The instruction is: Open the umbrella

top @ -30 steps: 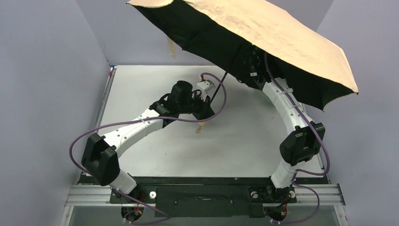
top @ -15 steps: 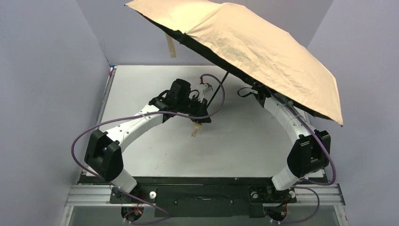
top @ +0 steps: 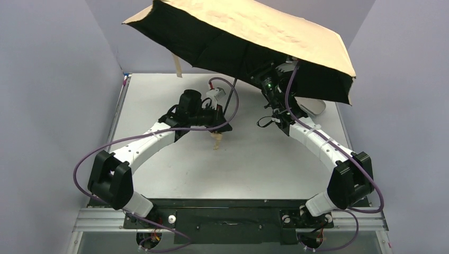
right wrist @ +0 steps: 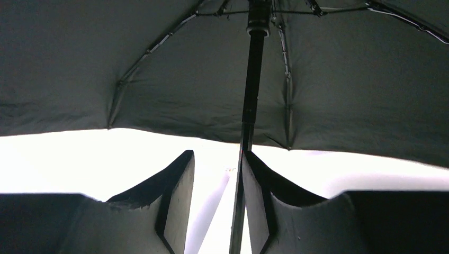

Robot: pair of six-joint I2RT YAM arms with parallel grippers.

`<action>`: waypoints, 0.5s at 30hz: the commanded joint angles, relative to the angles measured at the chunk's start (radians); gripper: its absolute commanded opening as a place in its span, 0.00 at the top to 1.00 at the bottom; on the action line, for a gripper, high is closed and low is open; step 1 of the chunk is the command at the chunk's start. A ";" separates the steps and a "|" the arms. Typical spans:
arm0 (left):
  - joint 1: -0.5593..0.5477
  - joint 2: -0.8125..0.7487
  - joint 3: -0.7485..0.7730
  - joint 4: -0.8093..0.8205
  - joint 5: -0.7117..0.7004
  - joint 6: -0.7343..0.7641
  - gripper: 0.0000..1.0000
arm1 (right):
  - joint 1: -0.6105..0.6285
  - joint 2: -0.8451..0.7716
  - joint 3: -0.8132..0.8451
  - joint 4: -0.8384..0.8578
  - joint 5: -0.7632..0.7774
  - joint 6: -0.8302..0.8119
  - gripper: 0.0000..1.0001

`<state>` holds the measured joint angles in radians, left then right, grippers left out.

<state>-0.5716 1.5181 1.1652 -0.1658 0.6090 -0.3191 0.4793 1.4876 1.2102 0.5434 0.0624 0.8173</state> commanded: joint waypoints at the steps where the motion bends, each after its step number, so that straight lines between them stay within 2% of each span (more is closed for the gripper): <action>1: -0.002 -0.094 -0.037 0.211 0.045 0.042 1.00 | -0.005 0.014 0.044 0.070 -0.033 0.043 0.63; 7: 0.004 -0.127 -0.119 0.261 0.055 0.070 1.00 | 0.014 0.090 0.110 0.055 -0.092 0.082 0.55; 10: 0.007 -0.137 -0.166 0.311 0.071 0.053 1.00 | 0.029 0.118 0.123 0.048 -0.106 0.076 0.57; 12: 0.009 -0.153 -0.203 0.352 0.066 0.046 1.00 | 0.033 0.126 0.126 0.040 -0.106 0.071 0.64; 15: 0.011 -0.168 -0.237 0.368 0.053 0.064 1.00 | 0.035 0.129 0.115 0.040 -0.108 0.049 0.86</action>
<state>-0.5652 1.4250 0.9401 0.0162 0.6334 -0.3107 0.5060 1.6131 1.2961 0.5583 -0.0223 0.8799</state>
